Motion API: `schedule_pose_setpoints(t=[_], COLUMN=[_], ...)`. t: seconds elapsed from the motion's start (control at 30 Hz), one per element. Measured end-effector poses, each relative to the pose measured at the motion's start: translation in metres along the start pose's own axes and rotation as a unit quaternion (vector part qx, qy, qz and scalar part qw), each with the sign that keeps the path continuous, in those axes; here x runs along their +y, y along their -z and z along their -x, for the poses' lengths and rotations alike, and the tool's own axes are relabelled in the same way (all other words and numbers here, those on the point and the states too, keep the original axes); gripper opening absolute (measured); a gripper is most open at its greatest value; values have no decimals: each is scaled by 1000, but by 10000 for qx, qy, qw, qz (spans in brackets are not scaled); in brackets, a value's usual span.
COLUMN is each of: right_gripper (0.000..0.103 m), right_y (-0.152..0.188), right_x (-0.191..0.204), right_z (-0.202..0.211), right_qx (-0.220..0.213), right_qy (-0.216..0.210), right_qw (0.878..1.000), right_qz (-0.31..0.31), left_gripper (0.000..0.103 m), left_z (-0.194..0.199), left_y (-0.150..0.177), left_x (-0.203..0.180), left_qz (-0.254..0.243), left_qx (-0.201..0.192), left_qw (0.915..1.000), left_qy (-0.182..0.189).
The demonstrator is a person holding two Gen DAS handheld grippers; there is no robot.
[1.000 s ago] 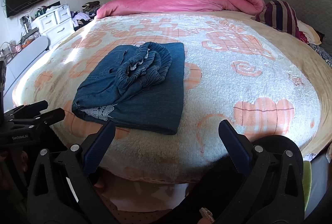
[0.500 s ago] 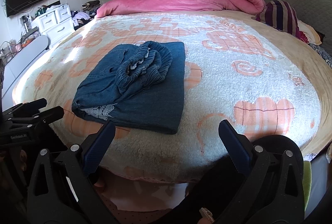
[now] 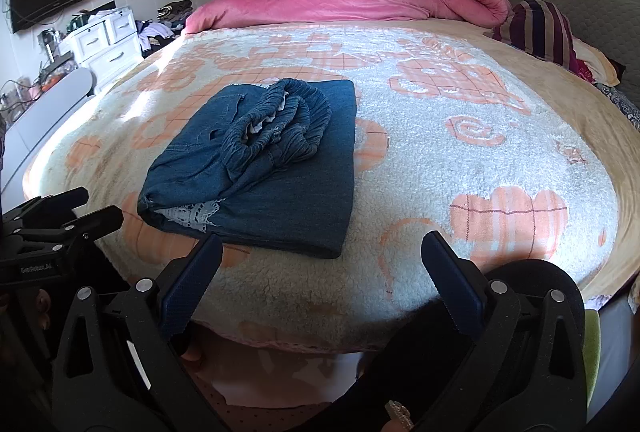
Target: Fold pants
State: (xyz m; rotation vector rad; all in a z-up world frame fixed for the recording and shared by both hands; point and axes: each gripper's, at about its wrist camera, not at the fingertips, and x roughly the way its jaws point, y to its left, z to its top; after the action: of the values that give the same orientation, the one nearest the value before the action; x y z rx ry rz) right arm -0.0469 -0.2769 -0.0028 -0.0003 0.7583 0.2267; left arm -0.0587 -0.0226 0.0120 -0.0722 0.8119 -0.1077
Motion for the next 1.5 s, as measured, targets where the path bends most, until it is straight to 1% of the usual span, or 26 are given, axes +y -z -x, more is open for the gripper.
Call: schedule_pose_setpoints(t=[0.73,0.97,1.2,1.27,1.3,1.4,1.47,1.5], right_gripper=[94,94,94,94,94,94,94,94], right_y=[3,2,0,-3,-4,-10,-17,-23], right_x=[0,1,0,-3,-4,-10,-19,-28], right_z=[-3,-3,-2,-2,-2,-1,-1,-1], right_qx=[66,65,52,55,52,23,-38,-117], right_qy=[42,54,74,68,81,173,296,438], right_qw=[10000,10000,10000,9999,9999,9998,9995,9989], right_qz=[0,-4,-35,-63,-84,-109,-107,-101], left_gripper=[99,99,99,99,99,99,99,99], left_z=[5,4,5,4,1,-3,-2,0], left_y=[-1,-2,-3,-4,-5,-8,-14,-18], left_x=[-1,1,2,2,3,11,25,31], left_qz=[-41,-4,0,-3,-8,79,270,330], left_qx=[-41,-40,-67,-42,14,126,50,-12], left_qw=[10000,9999,9999,10000,9996,9980,9970,9963], left_qy=[46,114,93,-80,-292,-617,-729,-798])
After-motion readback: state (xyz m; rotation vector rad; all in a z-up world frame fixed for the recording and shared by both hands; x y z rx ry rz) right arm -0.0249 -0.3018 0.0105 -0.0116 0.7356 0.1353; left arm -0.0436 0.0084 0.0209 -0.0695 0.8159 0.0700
